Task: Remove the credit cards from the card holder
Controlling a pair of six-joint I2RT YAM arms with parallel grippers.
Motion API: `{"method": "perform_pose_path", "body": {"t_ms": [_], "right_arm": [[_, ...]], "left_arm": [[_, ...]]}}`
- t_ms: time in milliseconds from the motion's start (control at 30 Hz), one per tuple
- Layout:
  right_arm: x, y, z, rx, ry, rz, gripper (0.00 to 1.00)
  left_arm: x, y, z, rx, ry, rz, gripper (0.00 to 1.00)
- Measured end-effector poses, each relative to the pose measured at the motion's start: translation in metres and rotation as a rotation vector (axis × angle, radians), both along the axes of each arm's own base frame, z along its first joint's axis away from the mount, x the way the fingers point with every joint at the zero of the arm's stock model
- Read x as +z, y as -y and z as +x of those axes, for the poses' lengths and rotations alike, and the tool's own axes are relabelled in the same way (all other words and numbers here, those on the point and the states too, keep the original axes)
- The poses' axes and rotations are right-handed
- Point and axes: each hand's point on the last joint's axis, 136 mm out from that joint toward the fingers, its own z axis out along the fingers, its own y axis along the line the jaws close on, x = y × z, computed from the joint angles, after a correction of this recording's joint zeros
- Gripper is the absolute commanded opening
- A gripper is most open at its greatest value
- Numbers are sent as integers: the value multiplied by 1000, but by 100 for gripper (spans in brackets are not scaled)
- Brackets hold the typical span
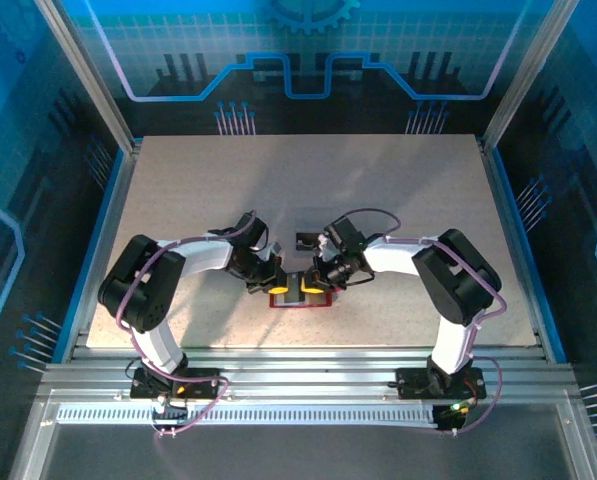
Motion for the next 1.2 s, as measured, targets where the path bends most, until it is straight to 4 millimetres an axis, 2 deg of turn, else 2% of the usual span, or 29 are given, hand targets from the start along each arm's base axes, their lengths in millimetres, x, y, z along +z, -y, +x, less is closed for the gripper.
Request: {"method": "perform_pose_path", "body": {"t_ms": [500, 733, 1200], "right_arm": [[7, 22, 1, -7, 17, -37, 1], [7, 33, -4, 12, 17, -80, 1], [13, 45, -3, 19, 38, -160, 1]], "left_arm": [[-1, -1, 0, 2, 1, 8, 0], [-1, -1, 0, 2, 1, 8, 0], [-2, -1, -1, 2, 1, 7, 0]]}}
